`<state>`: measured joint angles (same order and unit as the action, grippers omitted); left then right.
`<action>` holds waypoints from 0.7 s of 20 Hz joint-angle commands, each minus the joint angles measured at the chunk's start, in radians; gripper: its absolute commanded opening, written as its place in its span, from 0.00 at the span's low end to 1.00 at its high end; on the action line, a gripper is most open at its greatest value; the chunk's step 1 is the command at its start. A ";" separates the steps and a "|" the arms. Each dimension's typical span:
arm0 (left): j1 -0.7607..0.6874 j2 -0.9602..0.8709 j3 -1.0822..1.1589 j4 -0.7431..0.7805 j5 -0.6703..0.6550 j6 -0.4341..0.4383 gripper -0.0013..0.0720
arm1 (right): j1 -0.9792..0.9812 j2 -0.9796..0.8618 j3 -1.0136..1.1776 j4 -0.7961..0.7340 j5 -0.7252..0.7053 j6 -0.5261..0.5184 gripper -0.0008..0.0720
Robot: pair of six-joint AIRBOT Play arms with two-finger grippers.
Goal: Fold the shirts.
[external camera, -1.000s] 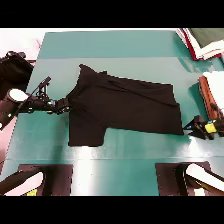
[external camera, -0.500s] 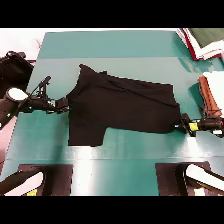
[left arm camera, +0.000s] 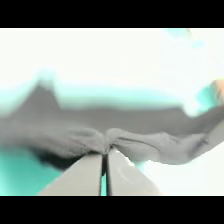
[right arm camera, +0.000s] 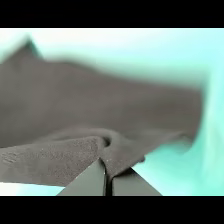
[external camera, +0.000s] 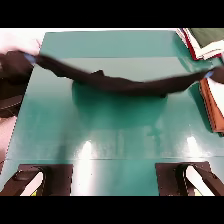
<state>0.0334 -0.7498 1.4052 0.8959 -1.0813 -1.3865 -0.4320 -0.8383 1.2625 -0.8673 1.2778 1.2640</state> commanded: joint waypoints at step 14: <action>0.000 -0.213 0.556 0.293 -0.219 -0.109 0.05 | 0.032 -0.188 0.743 -0.133 0.323 0.214 0.03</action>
<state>0.0330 -0.8551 2.0117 1.1900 -1.1843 -1.4906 -0.4793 -0.9424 2.0243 -0.9695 1.5398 1.4490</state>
